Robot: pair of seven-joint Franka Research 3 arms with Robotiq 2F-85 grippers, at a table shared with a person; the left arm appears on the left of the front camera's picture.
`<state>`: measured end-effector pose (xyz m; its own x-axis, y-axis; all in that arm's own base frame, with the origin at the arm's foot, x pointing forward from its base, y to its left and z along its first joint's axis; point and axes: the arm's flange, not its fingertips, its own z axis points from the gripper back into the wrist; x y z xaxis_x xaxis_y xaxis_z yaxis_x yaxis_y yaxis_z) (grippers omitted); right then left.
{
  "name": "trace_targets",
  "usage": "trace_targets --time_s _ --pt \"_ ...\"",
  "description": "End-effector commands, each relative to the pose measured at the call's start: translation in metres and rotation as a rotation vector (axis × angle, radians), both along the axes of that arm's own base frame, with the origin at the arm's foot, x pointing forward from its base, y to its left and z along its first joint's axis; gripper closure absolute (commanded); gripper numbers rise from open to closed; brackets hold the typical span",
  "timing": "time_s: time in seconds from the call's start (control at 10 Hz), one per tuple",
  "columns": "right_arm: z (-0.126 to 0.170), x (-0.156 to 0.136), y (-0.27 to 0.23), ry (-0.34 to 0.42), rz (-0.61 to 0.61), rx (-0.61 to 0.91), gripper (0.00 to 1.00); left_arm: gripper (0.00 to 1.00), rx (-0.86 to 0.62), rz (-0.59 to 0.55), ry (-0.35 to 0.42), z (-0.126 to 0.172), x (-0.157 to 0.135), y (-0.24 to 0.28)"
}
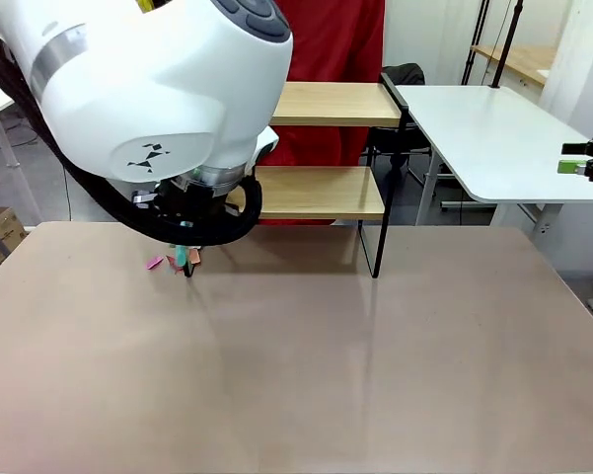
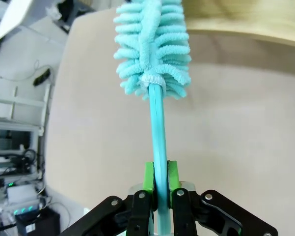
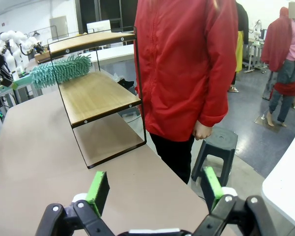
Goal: Clean the shelf.
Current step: Clean the specific section of the Shelf indicated by the human with the Duster.
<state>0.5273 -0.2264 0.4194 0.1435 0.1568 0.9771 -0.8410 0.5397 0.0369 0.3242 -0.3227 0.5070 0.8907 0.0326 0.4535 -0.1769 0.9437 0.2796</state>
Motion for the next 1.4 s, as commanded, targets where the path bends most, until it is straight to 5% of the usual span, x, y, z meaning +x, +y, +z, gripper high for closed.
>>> trace_targets --time_s 0.0,0.4,0.7,1.3 --pt "0.002 0.001 0.001 -0.003 0.001 -0.003 0.0 0.87 -0.103 -0.153 -0.018 0.013 -0.007 0.006" --pt "0.002 0.001 0.001 -0.003 0.001 -0.003 0.0 0.87 -0.14 -0.501 0.045 0.02 -0.015 0.028" --pt "0.002 0.001 0.001 -0.003 0.001 -0.003 0.0 0.87 -0.288 -0.754 0.005 0.03 -0.02 0.054" --pt "0.002 0.001 0.001 -0.003 0.001 -0.003 0.0 0.87 -0.586 -1.084 0.05 0.034 -0.017 0.114"
